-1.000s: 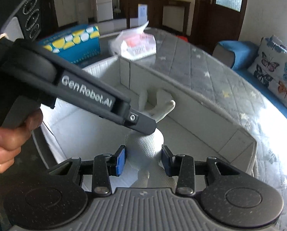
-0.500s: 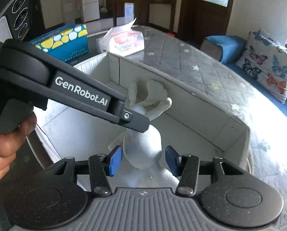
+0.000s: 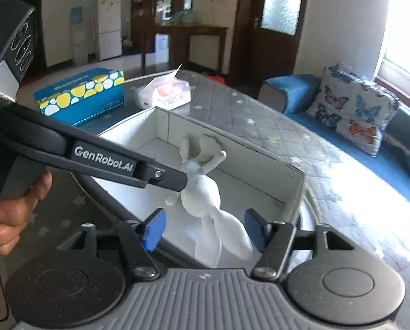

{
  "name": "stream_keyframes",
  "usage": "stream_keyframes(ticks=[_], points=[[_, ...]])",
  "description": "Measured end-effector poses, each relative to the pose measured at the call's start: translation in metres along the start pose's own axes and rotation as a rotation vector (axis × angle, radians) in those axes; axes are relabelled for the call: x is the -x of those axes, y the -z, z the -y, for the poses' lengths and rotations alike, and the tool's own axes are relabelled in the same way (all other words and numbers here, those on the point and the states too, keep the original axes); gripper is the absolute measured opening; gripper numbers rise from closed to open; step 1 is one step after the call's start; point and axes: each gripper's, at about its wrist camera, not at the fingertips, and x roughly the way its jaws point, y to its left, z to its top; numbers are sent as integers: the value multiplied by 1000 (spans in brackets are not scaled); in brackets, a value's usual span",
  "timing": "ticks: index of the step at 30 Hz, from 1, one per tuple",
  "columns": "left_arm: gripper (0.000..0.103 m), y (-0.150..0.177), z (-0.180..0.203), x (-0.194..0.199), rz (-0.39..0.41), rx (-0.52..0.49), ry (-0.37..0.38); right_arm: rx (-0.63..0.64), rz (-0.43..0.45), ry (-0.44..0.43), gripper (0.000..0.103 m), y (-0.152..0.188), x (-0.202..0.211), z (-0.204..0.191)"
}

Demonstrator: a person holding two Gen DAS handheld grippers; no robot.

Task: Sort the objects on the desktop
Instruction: 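Withdraw both tools from the box and move toward the red-haired doll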

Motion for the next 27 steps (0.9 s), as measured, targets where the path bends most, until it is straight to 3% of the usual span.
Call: stream_keyframes(ticks=[12,27], points=[[27,53,31,22,-22,-136,1,-77,81,72,75,60,58,-20],[28,97,51,20,-78,-194,-1,-174,91,154,84,126,87,-39]])
